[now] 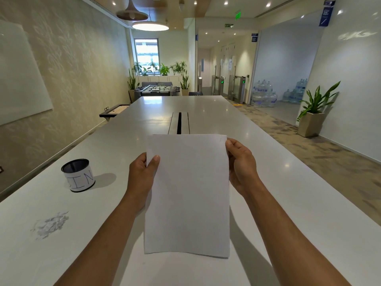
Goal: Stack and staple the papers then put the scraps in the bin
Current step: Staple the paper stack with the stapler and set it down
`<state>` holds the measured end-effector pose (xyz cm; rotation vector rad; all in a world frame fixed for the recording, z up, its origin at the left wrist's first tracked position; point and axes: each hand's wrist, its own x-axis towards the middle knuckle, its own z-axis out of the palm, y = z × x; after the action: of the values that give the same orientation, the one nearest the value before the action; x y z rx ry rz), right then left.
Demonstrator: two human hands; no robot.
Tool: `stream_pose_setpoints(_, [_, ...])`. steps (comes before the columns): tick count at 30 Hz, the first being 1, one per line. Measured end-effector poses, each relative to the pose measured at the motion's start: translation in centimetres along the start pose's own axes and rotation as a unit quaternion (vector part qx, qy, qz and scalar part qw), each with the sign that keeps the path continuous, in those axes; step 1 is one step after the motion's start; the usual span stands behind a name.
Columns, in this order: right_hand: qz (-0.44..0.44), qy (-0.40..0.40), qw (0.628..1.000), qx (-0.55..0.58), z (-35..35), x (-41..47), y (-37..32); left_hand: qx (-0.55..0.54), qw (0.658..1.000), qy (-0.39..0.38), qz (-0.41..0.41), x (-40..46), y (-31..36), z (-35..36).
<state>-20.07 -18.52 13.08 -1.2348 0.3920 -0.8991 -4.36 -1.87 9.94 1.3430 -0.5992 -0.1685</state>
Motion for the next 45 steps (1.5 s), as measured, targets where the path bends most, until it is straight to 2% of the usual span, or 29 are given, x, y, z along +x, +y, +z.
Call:
stream_pose_setpoints(4, [0.006, -0.005, 1.0, -0.014, -0.2, -0.1, 0.6, -0.004, 1.0, 0.002, 0.002, 0.0, -0.1, 0.0])
stream_pose_setpoints(9, [0.017, -0.087, 0.994, -0.071, -1.1, -0.6, 1.9, -0.021, 1.0, 0.008, 0.003, -0.1, -0.1, 0.1])
stream_pose_setpoints(12, [0.015, -0.11, 0.984, -0.136, -1.5, -0.9, 2.7, -0.016, 1.0, 0.022, -0.007, 0.1, -0.5, 0.0])
stream_pose_setpoints(17, [-0.003, -0.061, 0.989, -0.136, -1.1, -1.0, 2.7, 0.075, 0.995, 0.073, -0.008, 0.6, -1.2, 0.3])
stream_pose_setpoints(20, [-0.017, -0.017, 0.991, -0.132, -0.1, -1.0, 2.4, 0.161, 0.983, 0.073, 0.048, 0.0, -0.9, 1.2])
stream_pose_setpoints(22, [-0.023, 0.007, 0.992, -0.125, 0.6, -0.8, 2.2, 0.19, 0.977, 0.03, 0.089, -0.7, -0.5, 1.9])
stream_pose_setpoints(26, [-0.034, 0.024, 0.992, -0.12, 2.4, -0.7, 1.9, 0.177, 0.973, -0.129, 0.068, -2.9, 0.6, 4.2])
stream_pose_setpoints(28, [-0.045, 0.029, 0.99, -0.134, 3.3, -0.9, 1.8, 0.187, 0.965, -0.169, 0.07, -3.7, 0.7, 5.3])
stream_pose_setpoints(30, [-0.054, 0.012, 0.991, -0.125, 3.8, -1.2, 1.5, 0.17, 0.967, -0.18, 0.064, -4.2, 0.9, 5.7])
stream_pose_setpoints(34, [-0.029, -0.079, 0.992, -0.091, 3.9, -1.5, 1.2, 0.124, 0.976, -0.177, 0.034, -4.0, 1.9, 5.6])
stream_pose_setpoints(40, [-0.059, -0.131, 0.982, -0.122, 3.2, -2.0, 1.5, 0.056, 0.993, -0.1, -0.007, -3.1, 2.2, 5.2])
stream_pose_setpoints(42, [-0.092, -0.105, 0.975, -0.171, 2.6, -1.8, 2.0, 0.008, 0.995, -0.101, -0.024, -2.8, 2.3, 4.8])
stream_pose_setpoints(45, [-0.106, -0.004, 0.967, -0.23, 0.8, -1.2, 3.0, -0.075, 0.986, -0.13, -0.076, -2.7, 2.7, 4.2])
